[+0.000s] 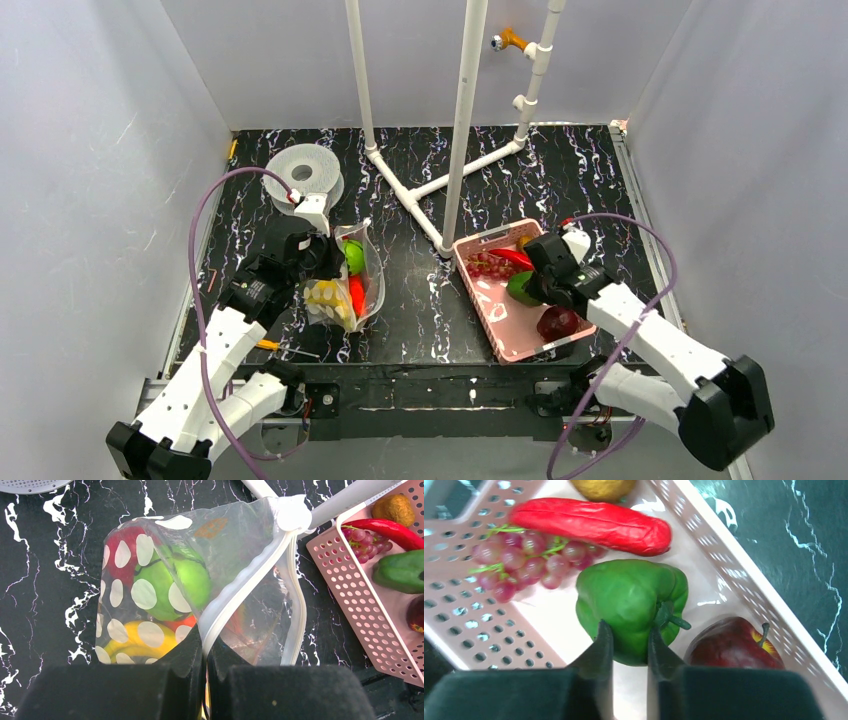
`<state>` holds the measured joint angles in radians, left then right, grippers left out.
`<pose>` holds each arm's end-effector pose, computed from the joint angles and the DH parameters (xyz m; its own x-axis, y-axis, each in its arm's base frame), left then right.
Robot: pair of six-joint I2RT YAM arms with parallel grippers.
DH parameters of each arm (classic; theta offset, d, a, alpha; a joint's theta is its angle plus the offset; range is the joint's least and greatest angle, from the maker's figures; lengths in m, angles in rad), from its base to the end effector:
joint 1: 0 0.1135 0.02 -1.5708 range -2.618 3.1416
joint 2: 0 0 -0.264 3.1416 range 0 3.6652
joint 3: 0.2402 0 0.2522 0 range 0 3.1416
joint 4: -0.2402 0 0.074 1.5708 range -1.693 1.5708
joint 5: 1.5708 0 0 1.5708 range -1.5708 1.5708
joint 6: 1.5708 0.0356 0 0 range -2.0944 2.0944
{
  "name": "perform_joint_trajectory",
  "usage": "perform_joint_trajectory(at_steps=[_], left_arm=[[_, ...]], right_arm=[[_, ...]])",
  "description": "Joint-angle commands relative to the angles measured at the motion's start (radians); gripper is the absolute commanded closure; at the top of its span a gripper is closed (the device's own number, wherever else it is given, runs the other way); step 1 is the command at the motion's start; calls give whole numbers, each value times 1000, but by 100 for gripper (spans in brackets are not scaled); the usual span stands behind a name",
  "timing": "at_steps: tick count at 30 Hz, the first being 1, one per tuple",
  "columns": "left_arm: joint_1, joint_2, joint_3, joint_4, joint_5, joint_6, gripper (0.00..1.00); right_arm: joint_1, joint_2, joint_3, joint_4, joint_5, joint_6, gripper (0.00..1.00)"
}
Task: Place the food in the zip-top bag and seal the zipper
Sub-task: Pick up the fake vegetable from the bin.
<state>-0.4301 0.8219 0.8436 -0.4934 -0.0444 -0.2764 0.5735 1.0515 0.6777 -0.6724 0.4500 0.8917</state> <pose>0.1656 -0.0742 0.3224 -0.5012 -0.0700 -0.8625 0.2535 0.9411 -0.2237 0.1697 0.0912 0.2173 -0.6944 0.3856 -0.6075 0.3738 0.9147 0.1533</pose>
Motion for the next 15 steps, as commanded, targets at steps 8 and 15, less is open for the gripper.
perform_joint_trajectory(at_steps=[8, 15], left_arm=[[1, -8, -21, 23, -15, 0, 100], [1, -13, -25, 23, -19, -3, 100]], right_arm=[[31, -175, -5, 97, 4, -112, 99], [31, -175, -15, 123, -38, -134, 99]])
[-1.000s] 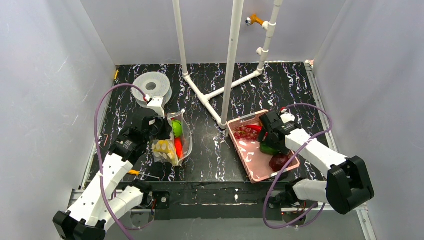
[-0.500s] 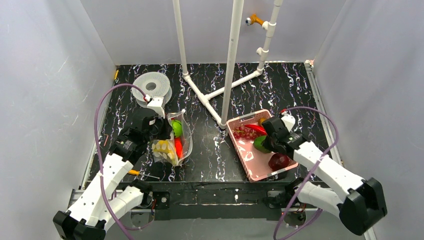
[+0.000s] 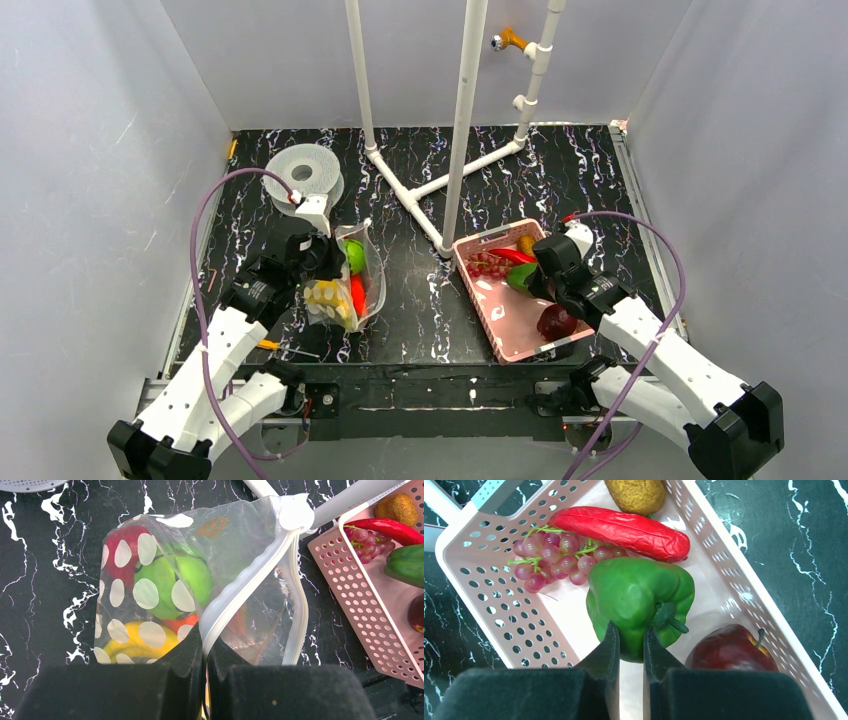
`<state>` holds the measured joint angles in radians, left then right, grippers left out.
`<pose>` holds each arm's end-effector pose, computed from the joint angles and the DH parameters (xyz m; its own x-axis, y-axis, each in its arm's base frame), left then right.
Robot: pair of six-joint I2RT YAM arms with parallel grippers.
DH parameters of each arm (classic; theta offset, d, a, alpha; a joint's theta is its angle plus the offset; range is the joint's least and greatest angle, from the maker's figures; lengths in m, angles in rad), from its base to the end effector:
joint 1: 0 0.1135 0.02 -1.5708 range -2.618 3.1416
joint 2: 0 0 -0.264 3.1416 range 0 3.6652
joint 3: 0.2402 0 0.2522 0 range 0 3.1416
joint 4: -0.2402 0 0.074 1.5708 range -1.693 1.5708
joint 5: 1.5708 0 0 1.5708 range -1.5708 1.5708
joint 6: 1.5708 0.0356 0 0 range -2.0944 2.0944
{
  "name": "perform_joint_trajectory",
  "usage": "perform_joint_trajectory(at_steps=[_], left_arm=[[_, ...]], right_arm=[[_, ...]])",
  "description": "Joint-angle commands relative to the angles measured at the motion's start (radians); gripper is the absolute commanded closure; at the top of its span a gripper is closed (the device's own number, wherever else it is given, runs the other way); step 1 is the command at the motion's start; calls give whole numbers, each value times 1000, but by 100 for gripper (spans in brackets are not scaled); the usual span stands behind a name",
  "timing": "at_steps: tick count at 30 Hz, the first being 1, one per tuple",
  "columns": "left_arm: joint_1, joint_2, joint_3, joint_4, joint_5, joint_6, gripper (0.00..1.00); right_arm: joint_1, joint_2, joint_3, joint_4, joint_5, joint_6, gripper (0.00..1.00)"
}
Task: Place the food in the zip-top bag and seal the zipper
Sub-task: Pick up the fake vegetable from the bin, then place the fake vegetable in the zipper food storage bag.
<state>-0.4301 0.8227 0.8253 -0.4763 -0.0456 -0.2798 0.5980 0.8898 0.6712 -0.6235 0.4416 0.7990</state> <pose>0.1668 -0.0747 0.3177 -0.5034 -0.0726 -0.8610 0.2504 0.9415 -0.2258 0.1546 0.0869 0.2448 -0.6262 0.3574 -0.6929 0.2509 0.9338 0.2549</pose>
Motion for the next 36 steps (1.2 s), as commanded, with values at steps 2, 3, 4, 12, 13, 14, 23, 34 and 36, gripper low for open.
perform_joint_trajectory(at_steps=[2, 3, 4, 12, 13, 14, 23, 34, 36], left_arm=[[1, -12, -6, 6, -17, 1, 100], [1, -11, -6, 4, -15, 0, 100], [1, -13, -7, 3, -13, -2, 100], [1, 42, 100, -174, 132, -159, 100], [1, 51, 118, -200, 150, -173, 100], [1, 58, 129, -220, 161, -182, 100], [1, 117, 188, -276, 196, -234, 100], [1, 185, 181, -212, 254, -315, 100], [1, 184, 179, -205, 258, -320, 100]], right_arm=[[6, -22, -13, 119, -89, -55, 99], [7, -28, -12, 127, -110, -58, 99], [6, -35, -9, 137, -127, -61, 99], [36, -106, 58, 190, -364, -191, 99], [55, -117, 67, 204, -385, -197, 99], [76, -122, 72, 222, -396, -199, 99], [311, -25, 232, 358, -351, -235, 99], [541, 215, 450, 474, -373, -286, 99], [582, 237, 455, 489, -358, -290, 99]])
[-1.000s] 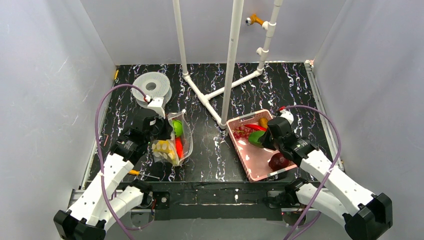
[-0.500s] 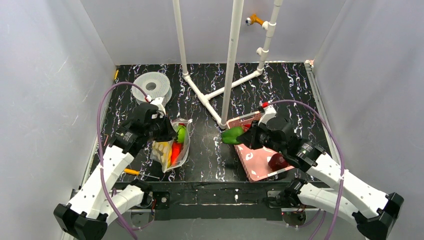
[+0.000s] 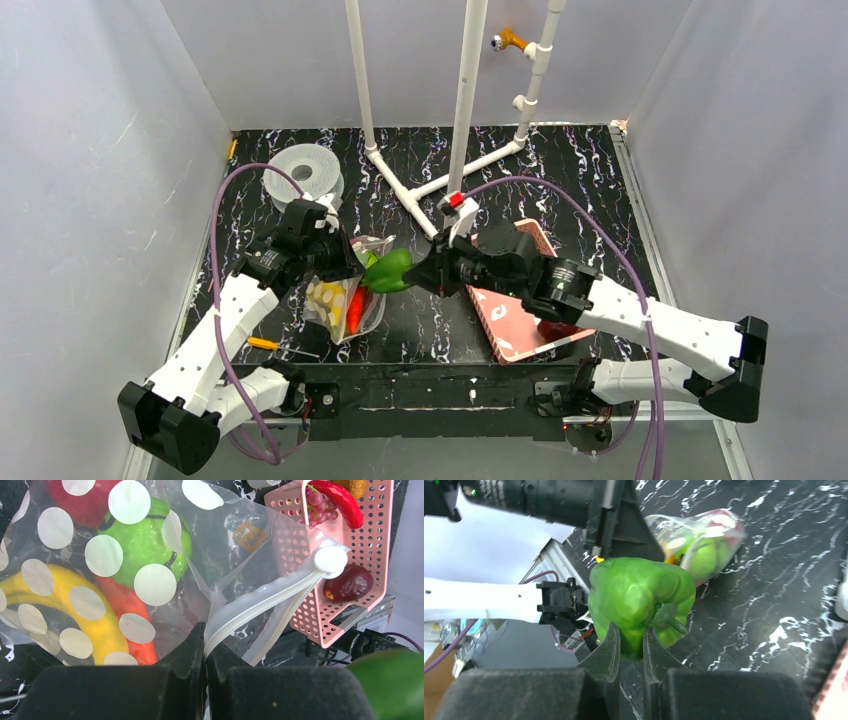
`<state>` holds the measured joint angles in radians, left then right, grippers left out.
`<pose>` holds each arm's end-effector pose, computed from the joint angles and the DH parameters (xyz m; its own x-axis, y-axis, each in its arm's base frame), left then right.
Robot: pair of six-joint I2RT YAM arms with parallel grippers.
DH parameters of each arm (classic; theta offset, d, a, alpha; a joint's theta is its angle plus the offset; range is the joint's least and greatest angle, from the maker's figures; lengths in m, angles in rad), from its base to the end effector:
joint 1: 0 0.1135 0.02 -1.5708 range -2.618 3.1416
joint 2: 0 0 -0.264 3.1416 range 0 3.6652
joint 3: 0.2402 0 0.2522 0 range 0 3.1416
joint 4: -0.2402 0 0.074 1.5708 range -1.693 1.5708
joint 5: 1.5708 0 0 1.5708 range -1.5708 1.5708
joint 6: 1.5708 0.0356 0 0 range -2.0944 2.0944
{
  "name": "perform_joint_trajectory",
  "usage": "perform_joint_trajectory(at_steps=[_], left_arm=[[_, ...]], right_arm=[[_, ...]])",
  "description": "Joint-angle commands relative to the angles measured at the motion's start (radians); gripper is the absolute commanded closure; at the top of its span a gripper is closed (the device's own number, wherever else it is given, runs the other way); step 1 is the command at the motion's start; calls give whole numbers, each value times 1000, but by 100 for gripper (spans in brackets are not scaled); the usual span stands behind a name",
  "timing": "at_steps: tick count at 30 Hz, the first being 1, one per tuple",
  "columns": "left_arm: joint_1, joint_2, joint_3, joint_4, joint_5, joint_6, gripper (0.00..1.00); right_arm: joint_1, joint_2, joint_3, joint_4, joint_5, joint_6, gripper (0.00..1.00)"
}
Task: Place the food in the zip-top bag and seal the zipper
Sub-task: Place the fake vegetable in the zipper food storage bag.
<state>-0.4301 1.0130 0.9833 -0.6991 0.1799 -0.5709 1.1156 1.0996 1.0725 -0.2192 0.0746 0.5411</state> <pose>0.1866 -0.0926 0.3176 -0.7966 -0.2195 -0.5633 0.1202 0.8557 -0.5034 0.1135 0.2259 0.3754 -0.5369 0.0716 -0.8406 -0.6853 0.5442 0.4840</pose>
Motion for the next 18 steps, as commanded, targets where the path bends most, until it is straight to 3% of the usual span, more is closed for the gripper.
perform_joint_trajectory(at_steps=[1, 18], left_arm=[[1, -8, 20, 21, 37, -31, 100], [1, -78, 25, 75, 78, -136, 100]], right_arm=[[79, 43, 57, 87, 20, -34, 99], [142, 183, 28, 108, 287, -74, 99]])
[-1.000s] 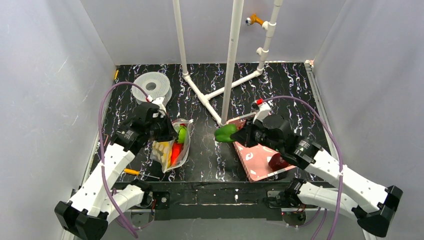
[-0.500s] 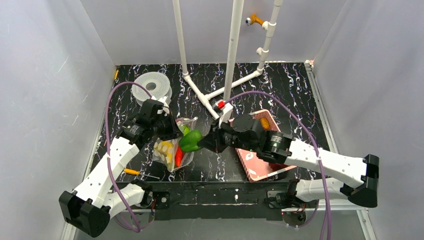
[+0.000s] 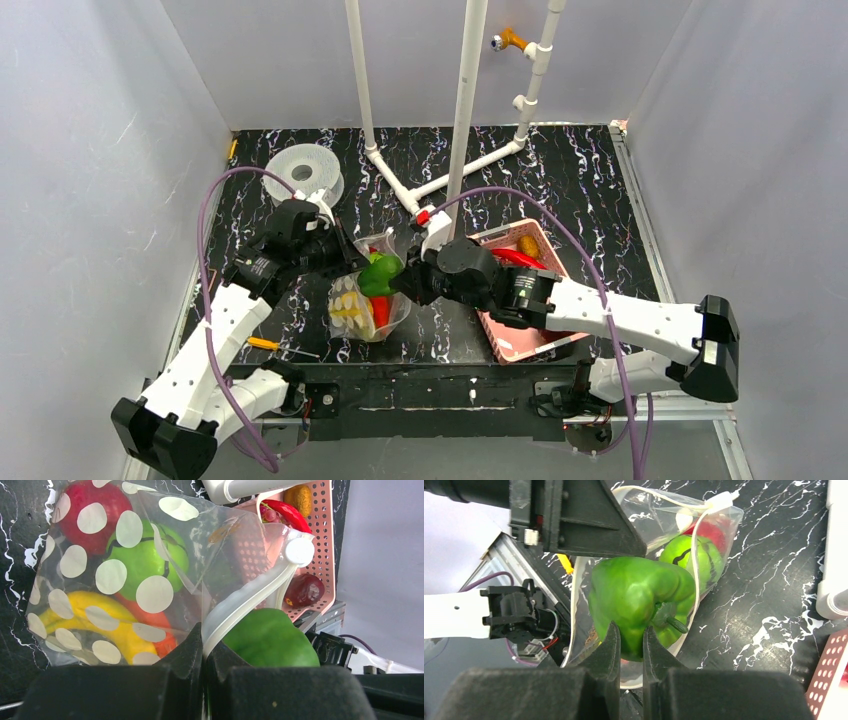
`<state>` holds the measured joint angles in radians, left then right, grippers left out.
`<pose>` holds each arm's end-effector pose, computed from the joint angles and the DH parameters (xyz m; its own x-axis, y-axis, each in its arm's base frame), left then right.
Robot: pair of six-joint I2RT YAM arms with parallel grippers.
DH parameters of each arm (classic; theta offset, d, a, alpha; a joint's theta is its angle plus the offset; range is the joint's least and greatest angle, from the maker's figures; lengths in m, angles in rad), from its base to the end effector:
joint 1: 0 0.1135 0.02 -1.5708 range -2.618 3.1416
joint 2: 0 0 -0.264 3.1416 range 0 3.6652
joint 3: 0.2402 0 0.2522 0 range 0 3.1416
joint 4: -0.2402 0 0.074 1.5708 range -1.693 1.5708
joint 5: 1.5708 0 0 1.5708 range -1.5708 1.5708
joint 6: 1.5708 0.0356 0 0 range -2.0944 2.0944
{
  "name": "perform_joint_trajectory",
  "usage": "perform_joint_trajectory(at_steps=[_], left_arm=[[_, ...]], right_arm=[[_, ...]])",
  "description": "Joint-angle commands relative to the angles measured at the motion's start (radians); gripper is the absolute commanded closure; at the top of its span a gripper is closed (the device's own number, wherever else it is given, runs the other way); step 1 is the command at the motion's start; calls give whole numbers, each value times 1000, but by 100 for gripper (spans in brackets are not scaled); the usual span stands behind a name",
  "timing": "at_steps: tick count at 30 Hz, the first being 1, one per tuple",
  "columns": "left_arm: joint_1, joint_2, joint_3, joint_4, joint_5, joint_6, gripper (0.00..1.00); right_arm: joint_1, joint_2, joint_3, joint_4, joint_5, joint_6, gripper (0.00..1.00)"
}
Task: Place the food in the zip-top bag and seal the zipper
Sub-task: Place the fake vegetable in the zipper food storage bag.
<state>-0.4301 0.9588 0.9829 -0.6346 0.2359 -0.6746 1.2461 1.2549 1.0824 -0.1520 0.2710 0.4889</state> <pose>0.1790 -0.0913 0.3332 -0.7689 -0.3154 -0.5562 0.1271 0.7771 -0.6164 0.1023 0.2739 0.3470 -0.4807 -0.0095 -0.8769 -0.6869 0.6256 0.3698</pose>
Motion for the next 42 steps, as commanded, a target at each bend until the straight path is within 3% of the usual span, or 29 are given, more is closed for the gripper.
perform_joint_trajectory(at_steps=[1, 10, 20, 21, 22, 30, 39, 42], left_arm=[[1, -21, 31, 9, 24, -35, 100], [1, -42, 37, 19, 89, -96, 100], [1, -92, 45, -16, 126, -117, 100], [1, -91, 47, -17, 130, -116, 100], [1, -91, 48, -18, 130, -114, 100], [1, -106, 59, -43, 71, -78, 100], [1, -98, 153, -157, -118, 35, 100], [1, -99, 173, -185, -173, 64, 100]], right_arm=[[15, 38, 25, 33, 110, -25, 99], [31, 156, 112, -12, 203, -54, 99], [25, 278, 198, -13, 174, -68, 98], [22, 282, 202, -11, 152, -77, 94], [16, 287, 211, -14, 131, -82, 83], [-15, 266, 239, -79, 17, -73, 43], [-24, 152, 228, -180, -1, -55, 28], [-26, 71, 182, -212, 36, -54, 27]])
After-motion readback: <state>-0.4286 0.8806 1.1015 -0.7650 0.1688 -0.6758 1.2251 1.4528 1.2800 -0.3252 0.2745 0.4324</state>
